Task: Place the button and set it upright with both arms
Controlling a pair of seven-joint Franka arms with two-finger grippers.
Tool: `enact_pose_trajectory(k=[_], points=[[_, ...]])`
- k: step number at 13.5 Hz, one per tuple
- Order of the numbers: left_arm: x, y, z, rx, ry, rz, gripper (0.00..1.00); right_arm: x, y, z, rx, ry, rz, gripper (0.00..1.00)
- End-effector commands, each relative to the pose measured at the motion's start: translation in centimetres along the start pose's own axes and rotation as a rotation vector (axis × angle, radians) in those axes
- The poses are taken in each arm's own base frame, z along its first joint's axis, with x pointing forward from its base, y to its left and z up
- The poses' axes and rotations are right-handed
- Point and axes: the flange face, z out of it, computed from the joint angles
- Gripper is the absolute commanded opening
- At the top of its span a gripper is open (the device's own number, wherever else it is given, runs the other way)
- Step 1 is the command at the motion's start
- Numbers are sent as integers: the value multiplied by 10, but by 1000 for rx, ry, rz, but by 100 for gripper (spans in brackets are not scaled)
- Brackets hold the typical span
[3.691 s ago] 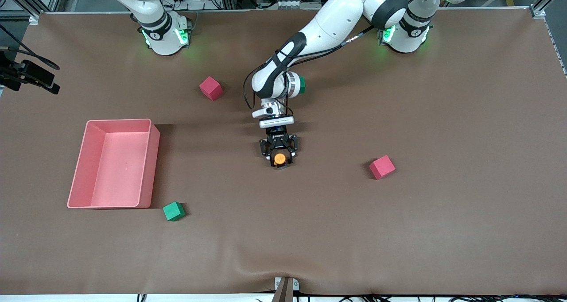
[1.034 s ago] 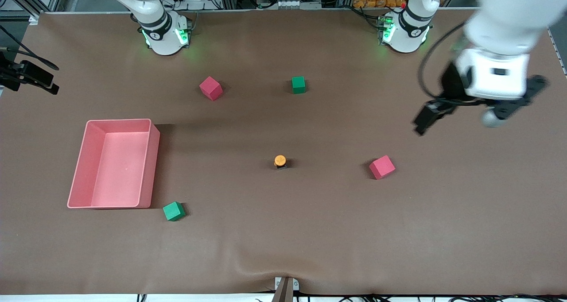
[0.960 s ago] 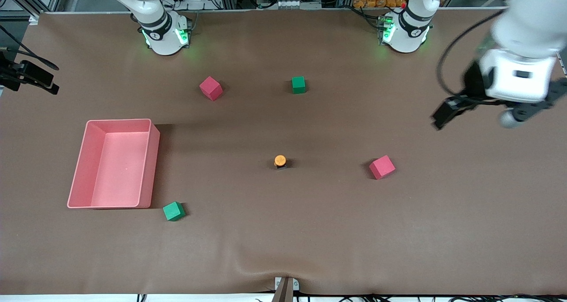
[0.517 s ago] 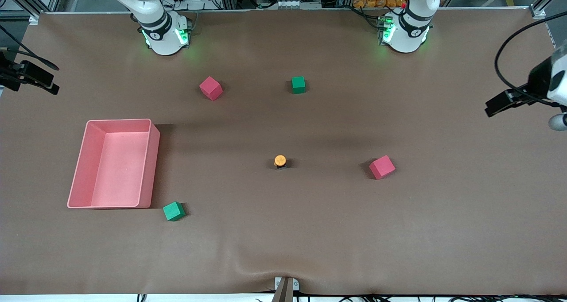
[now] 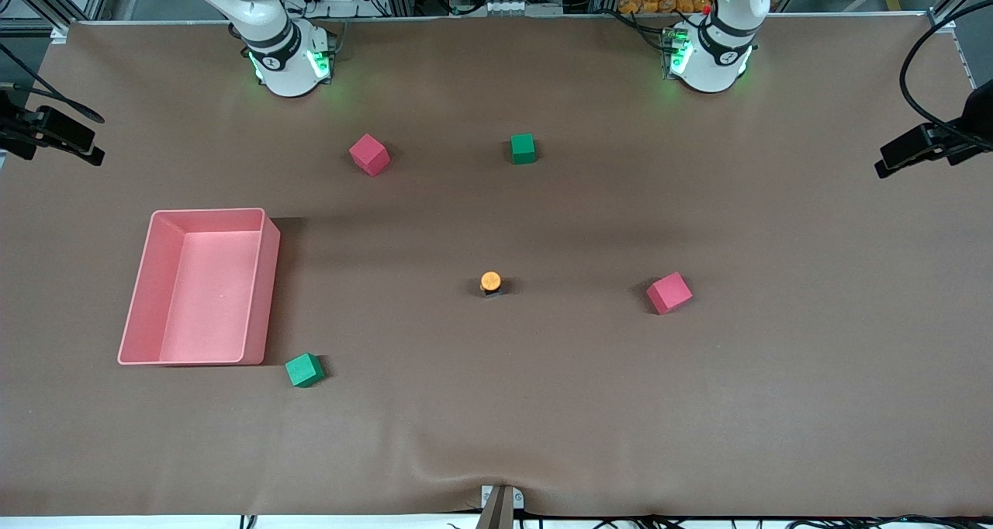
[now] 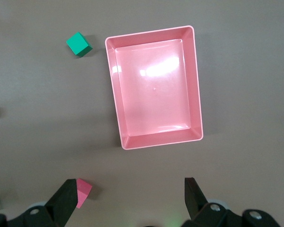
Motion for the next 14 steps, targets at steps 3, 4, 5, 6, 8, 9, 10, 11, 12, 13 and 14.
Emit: enact_pose_trajectory(k=[3, 4, 5, 6, 8, 9, 10, 11, 12, 13, 14], points=[[-24, 20, 6, -7, 16, -87, 100, -1, -2, -3, -4, 3, -12, 100], [-25, 20, 5, -5, 19, -86, 100, -1, -2, -4, -4, 5, -13, 100], [-27, 19, 3, -1, 24, -73, 100, -1, -2, -3, -4, 3, -12, 100], [-28, 16, 3, 2, 25, -70, 100, -1, -3, -3, -4, 3, -15, 100], [-30, 5, 3, 8, 25, -58, 100, -1, -3, -4, -4, 5, -15, 100], [-32, -3, -1, 6, 33, -39, 100, -1, -3, -3, -4, 3, -15, 100], [-32, -11, -3, 5, 36, -11, 100, -1, -4, -4, -4, 5, -16, 100], [-35, -11, -5, 4, 40, -5, 100, -1, -3, -4, -4, 5, -13, 100], [-39, -11, -2, 7, 34, -4, 100, -1, -4, -4, -4, 5, -16, 100], [-41, -11, -2, 7, 46, 2, 100, -1, -3, -4, -4, 6, -13, 100], [-42, -11, -2, 8, 47, 25, 100, -1, -3, -3, -4, 3, -13, 100]])
